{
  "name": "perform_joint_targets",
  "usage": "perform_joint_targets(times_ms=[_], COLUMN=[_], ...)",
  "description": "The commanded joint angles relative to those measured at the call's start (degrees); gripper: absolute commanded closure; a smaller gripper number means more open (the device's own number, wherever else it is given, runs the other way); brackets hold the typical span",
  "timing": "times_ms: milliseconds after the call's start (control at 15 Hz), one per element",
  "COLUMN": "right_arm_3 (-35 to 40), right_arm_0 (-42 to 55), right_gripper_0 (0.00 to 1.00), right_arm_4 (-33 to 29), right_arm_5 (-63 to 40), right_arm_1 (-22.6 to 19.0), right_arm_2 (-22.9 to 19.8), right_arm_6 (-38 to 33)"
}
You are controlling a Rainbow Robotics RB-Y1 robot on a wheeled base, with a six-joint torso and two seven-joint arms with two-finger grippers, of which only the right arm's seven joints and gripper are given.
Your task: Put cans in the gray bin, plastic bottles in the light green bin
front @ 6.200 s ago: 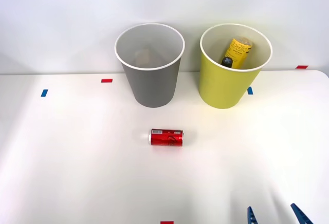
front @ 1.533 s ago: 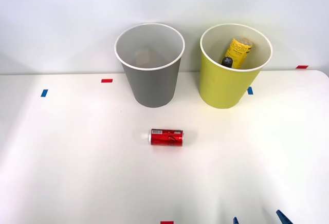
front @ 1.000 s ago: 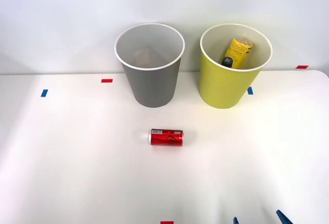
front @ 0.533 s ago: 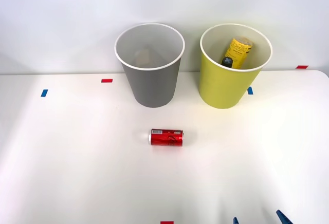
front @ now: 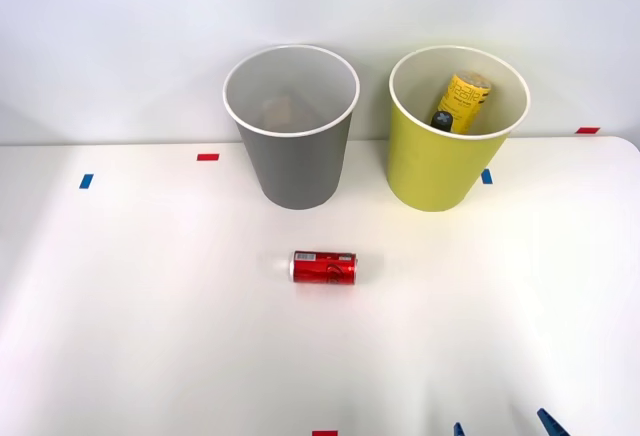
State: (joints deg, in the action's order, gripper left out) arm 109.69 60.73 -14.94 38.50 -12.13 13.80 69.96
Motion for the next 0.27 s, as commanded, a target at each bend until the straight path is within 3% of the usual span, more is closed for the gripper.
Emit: perform_joint_targets(times_ms=[67, 267], right_arm_3=[0.0, 0.0], right_arm_0=[0.0, 0.0], right_gripper_0=[0.00, 0.00], right_arm_4=[0.0, 0.0], right_arm_5=[0.0, 0.0], right_arm_1=[0.0, 0.0], right_arm_2=[0.0, 0.0], right_arm_6=[0.0, 0.0])
